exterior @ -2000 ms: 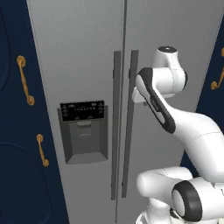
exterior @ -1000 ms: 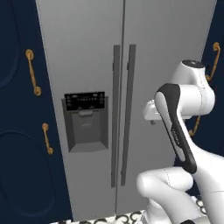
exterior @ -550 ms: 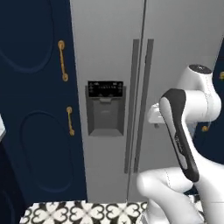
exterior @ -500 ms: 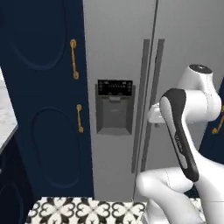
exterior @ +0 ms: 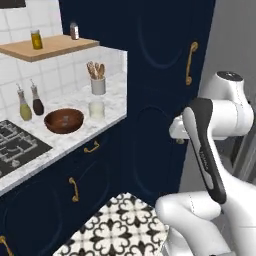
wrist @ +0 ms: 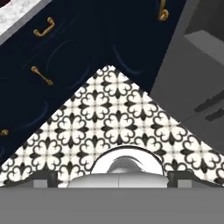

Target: Grab a lemon wedge from the fridge and one ice cube from the ice bowl, and put them in the glass of lemonade.

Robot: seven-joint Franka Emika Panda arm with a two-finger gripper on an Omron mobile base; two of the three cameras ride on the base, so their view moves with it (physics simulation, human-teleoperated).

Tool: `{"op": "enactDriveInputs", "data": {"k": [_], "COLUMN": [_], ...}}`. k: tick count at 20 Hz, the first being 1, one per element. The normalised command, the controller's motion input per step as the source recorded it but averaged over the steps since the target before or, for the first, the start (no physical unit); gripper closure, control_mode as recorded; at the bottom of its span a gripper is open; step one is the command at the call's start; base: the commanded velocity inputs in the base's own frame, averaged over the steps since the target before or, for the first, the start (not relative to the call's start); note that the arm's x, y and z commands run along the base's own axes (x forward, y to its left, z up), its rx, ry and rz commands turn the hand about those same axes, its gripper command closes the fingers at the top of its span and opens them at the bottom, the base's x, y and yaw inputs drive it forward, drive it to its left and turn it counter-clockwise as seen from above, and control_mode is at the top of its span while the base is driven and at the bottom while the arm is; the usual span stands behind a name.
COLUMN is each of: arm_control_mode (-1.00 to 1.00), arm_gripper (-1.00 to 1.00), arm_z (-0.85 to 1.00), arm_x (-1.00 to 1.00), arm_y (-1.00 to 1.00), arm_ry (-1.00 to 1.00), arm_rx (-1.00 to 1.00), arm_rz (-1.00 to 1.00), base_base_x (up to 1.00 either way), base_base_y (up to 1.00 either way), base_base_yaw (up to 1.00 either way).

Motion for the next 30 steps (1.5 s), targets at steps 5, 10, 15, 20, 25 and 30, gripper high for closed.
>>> {"op": "enactDriveInputs", "data": {"k": [5, 10, 15, 20, 25, 30], "arm_control_mode": [1.00, 1.00, 1.00, 1.00, -1.00, -1.00], "arm_gripper": [-1.00, -1.00, -1.00, -1.00, -1.00, -1.00], "arm_z": [0.00, 0.00, 0.00, 0.00, -0.40, -0.93], "arm_x": [0.00, 0.00, 0.00, 0.00, 0.40, 1.00], "arm_y": [0.00, 0.00, 0.00, 0.00, 0.00, 0.00], "arm_ry": [0.00, 0.00, 0.00, 0.00, 0.19, 0.48], "arm_rx": [0.00, 0.00, 0.00, 0.00, 0.00, 0.06], "arm_rz": [0.00, 0.00, 0.00, 0.00, 0.13, 0.33], "base_base_x": [0.79, 1.00, 1.00, 1.00, 0.60, 0.00], "base_base_y": [0.02, 0.03, 0.13, 0.00, -0.09, 0.00], "base_base_yaw": [0.75, 0.15, 0.24, 0.27, 0.20, 0.00]}}
